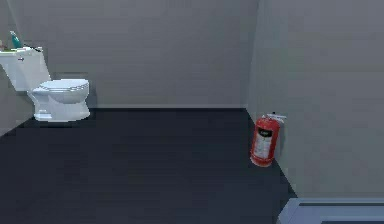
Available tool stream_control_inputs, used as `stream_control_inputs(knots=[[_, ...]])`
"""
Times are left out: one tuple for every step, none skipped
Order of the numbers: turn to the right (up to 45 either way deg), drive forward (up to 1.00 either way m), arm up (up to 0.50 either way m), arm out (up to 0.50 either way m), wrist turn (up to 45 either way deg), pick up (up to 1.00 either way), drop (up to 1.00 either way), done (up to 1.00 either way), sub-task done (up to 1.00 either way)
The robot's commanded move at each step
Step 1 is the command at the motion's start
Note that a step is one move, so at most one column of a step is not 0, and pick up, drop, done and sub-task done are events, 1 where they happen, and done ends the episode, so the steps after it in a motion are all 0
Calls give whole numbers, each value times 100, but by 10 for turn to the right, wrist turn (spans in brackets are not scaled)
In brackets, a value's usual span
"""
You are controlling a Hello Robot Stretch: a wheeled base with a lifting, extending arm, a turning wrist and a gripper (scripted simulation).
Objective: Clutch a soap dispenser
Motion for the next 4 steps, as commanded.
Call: stream_control_inputs(knots=[[0, 0, 50, 0, 0, 0, 0, 0, 0], [0, 0, 38, 0, 0, 0, 0, 0, 0], [0, 0, 0, 30, 0, 0, 0, 0, 0], [0, 0, 0, 0, 450, 0, 0, 0, 0]])
